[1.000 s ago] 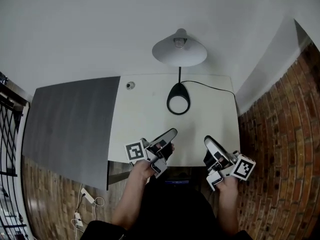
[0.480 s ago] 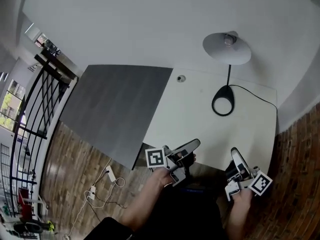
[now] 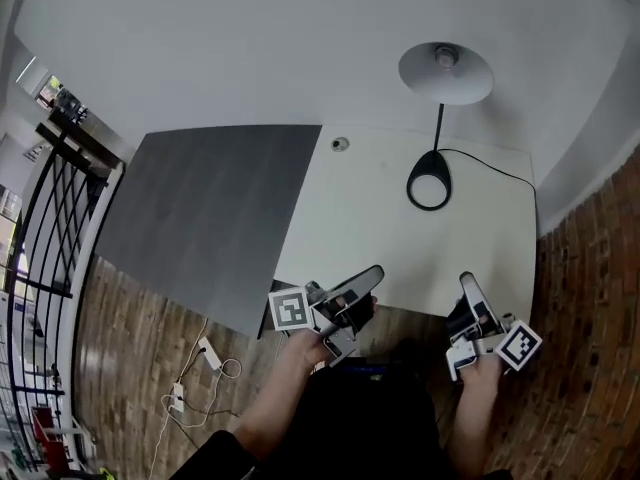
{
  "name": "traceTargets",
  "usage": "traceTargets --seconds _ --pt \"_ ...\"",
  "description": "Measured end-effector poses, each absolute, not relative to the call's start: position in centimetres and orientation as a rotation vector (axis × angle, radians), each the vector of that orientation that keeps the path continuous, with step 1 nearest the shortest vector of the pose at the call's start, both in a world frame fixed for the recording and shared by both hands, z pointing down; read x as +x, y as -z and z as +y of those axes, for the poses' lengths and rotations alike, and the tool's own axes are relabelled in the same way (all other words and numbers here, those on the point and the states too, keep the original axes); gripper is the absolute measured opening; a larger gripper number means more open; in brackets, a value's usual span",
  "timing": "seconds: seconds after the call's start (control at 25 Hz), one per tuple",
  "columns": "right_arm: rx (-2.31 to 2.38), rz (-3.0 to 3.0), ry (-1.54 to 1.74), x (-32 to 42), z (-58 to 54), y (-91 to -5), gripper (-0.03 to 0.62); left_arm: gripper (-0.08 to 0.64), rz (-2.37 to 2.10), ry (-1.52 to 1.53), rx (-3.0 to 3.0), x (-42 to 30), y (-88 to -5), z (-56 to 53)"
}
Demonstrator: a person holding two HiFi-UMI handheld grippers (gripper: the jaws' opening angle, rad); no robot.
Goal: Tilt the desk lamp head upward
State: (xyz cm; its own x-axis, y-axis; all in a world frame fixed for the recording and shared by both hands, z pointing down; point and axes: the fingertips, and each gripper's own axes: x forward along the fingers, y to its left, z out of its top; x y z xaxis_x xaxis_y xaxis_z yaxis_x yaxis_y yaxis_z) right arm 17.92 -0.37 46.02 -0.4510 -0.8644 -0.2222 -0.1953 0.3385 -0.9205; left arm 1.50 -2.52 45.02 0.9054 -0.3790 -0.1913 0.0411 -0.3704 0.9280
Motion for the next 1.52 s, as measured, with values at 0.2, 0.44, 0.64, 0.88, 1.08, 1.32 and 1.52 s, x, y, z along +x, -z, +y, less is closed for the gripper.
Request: traceTargets --seconds 0.2,0.44,0.64,0.88,1.08,1.32,1.52 --pt "-1.000 1.848 1.127 12.9 1.7 -45.0 0.141 0.074 -0.168 0.484 1.881 -2.8 -44.8 -1.7" --pt "-1.211 1.821 1.093 8.9 7.8 -43.8 0.140 0.051 -0.023 0.503 1.802 -5.2 -45.4 0.8" --pt "-1.339 1.761 1.097 7.0 10.7 -45.0 0.138 0.044 0.054 0.491 1.769 -6.0 -46.4 1.4" --pt "-1.331 1.800 1.039 7.0 11.5 -43.4 0.133 0.043 0.064 0.485 1.805 -5.8 -45.0 2.7" --pt "-1.265 1.834 1.003 7.1 11.2 -41.9 0.121 0.043 0.018 0.489 1.856 -6.0 -43.5 2.9" --pt "-1.197 1.835 0.975 8.7 13.0 -41.3 0.092 0.043 0.001 0.428 1.903 -3.7 -43.0 5.7" --pt "-1.179 1.801 0.987 10.4 15.1 -42.2 0.074 0.043 -0.028 0.338 1.925 -1.5 -43.6 7.9"
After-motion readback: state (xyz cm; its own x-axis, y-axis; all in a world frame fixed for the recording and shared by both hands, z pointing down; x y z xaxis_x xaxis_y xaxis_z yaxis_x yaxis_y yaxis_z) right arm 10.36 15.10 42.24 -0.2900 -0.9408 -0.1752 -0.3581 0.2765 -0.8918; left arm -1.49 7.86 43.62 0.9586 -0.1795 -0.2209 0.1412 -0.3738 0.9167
